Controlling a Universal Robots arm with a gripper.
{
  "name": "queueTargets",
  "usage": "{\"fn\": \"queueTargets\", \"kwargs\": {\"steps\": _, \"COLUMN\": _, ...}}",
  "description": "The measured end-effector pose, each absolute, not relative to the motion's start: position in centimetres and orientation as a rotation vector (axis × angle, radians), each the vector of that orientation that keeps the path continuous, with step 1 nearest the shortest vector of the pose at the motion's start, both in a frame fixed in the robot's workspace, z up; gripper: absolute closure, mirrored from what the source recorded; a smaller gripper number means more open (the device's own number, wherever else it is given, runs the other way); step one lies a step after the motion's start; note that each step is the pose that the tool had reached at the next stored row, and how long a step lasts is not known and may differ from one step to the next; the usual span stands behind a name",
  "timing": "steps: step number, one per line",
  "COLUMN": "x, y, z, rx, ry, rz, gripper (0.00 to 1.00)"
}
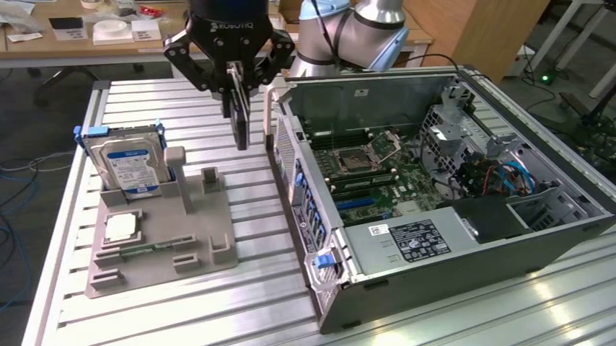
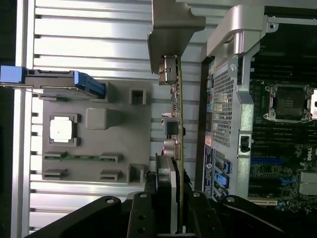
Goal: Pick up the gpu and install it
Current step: 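Pick up the gpu and move the gpu toward the slot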
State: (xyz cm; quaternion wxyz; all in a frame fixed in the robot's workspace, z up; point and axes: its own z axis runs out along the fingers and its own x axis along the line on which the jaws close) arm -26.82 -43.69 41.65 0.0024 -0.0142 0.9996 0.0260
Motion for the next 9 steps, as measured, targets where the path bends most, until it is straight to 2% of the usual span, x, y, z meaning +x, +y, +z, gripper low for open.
{"fn": "queueTargets", "kwargs": {"steps": 9, "x": -25.2, "y": -43.7, "z": 41.6, "rx": -0.045, "ry": 3.135, "rz": 0.081, "gripper": 0.72}}
